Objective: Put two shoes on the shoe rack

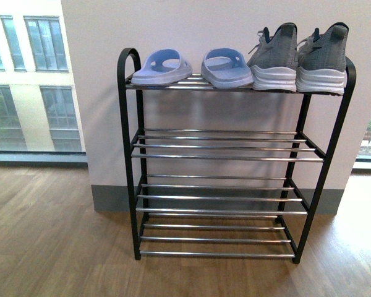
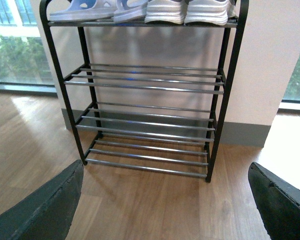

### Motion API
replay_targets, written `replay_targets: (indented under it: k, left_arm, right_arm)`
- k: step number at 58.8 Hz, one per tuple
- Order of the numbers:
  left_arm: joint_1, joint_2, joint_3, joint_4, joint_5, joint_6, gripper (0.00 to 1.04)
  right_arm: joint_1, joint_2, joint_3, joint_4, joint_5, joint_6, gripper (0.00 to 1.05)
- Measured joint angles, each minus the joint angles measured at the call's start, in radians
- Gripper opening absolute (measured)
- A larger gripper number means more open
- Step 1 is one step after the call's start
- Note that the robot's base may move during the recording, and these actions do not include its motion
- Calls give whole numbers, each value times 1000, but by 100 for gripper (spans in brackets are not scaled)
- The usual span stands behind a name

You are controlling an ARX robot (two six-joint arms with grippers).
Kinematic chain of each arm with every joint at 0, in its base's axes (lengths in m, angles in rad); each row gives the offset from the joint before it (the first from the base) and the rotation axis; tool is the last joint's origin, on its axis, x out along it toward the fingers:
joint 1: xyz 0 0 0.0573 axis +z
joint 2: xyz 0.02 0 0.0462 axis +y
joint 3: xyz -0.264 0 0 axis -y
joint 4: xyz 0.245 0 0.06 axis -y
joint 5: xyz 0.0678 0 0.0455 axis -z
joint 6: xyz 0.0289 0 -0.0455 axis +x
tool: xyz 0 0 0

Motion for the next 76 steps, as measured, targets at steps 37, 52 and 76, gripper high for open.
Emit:
replay_targets:
  k: [37, 52, 76]
  left_arm:
    - [0, 0, 0, 0, 0, 0, 95]
    - [0, 0, 0, 0, 0, 0, 95]
    - [0, 0, 0, 0, 0, 0, 95]
  right_arm:
    - [0, -1, 0, 0, 0, 0, 95]
    - [0, 0, 0, 0, 0, 0, 95]
    - [0, 0, 0, 0, 0, 0, 95]
